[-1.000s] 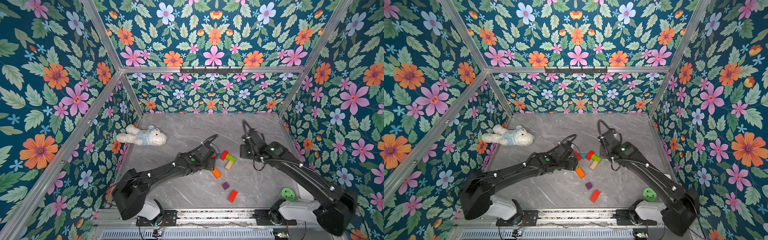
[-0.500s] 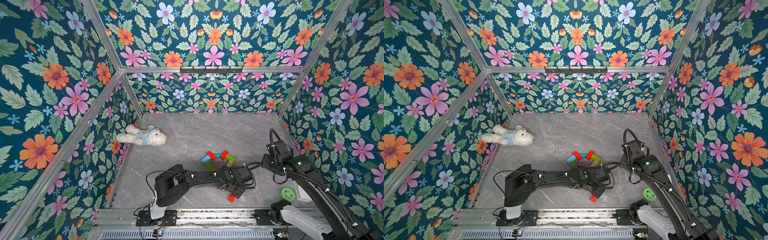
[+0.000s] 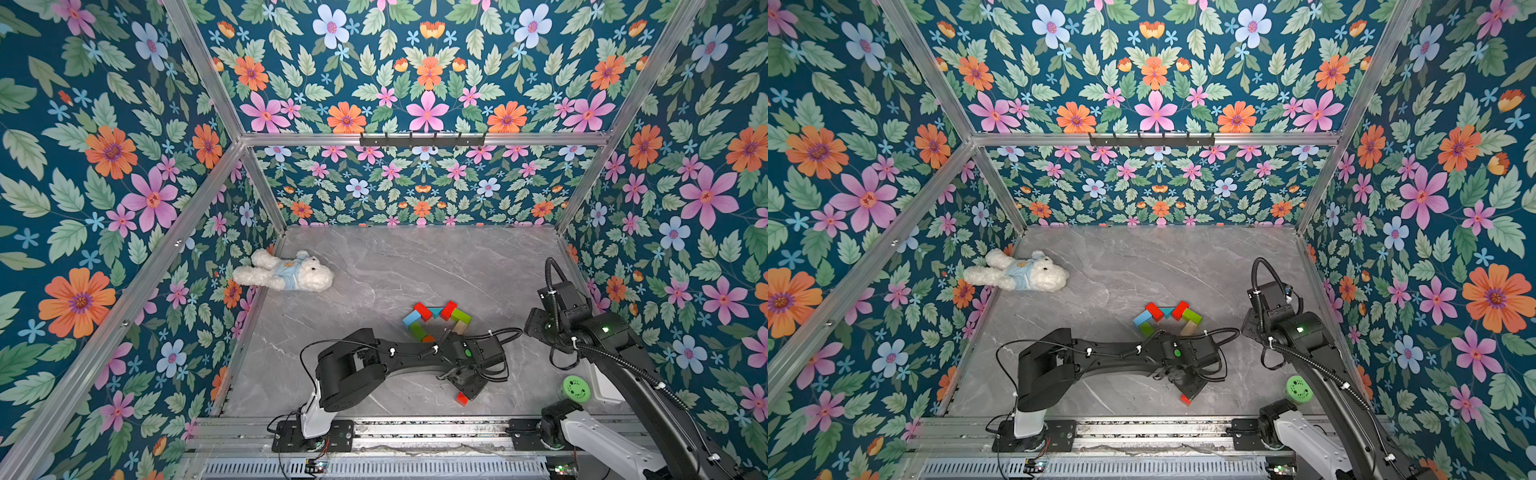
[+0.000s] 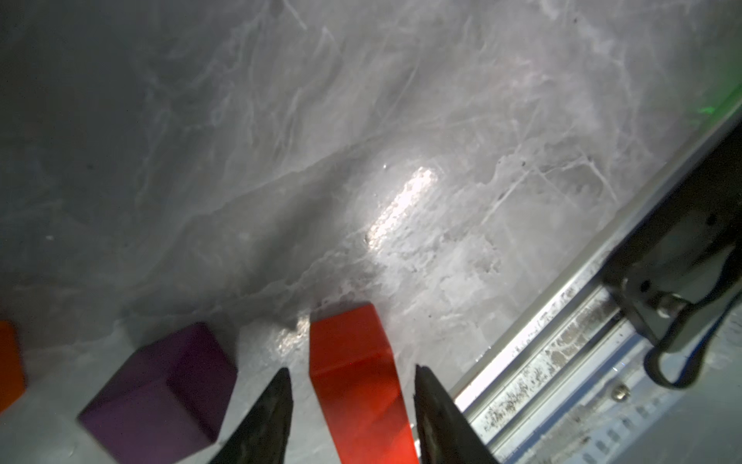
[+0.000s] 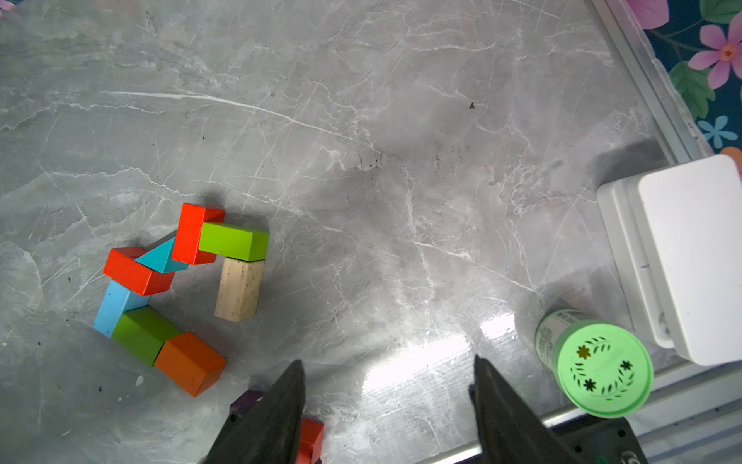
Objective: Assemble a heart with building blocks
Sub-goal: Pick up the building block from the center of the board.
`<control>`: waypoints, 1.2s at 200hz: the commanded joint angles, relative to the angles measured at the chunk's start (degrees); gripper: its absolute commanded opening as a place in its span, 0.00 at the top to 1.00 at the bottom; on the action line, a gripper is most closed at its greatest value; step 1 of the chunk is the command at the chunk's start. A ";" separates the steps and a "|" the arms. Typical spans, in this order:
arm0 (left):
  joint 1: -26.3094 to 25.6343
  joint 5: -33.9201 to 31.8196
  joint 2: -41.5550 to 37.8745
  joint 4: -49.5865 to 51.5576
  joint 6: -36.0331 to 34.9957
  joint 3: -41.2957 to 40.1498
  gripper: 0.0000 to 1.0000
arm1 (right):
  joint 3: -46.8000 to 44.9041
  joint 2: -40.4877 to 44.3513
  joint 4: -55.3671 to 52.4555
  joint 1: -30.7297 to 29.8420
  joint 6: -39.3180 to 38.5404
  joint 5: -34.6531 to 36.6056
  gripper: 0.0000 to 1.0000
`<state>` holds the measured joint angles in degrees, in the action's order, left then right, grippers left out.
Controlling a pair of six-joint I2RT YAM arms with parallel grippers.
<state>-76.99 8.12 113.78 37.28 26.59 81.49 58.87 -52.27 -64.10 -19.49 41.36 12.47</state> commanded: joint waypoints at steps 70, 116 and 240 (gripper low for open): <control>3.02 -3.50 -0.02 -0.69 -0.23 2.53 0.86 | -0.05 1.68 -1.65 0.32 -0.06 1.46 0.40; 9.66 -6.93 -4.02 -3.17 -2.27 6.17 0.93 | -0.68 2.42 -1.67 0.29 0.21 1.57 0.41; 13.45 -3.22 -3.03 -6.42 -3.47 -0.46 0.92 | -1.13 3.05 -1.22 0.27 0.16 1.42 0.42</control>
<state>-63.35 4.10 111.26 32.25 22.61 81.62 57.67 -49.08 -64.86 -19.16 41.34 12.69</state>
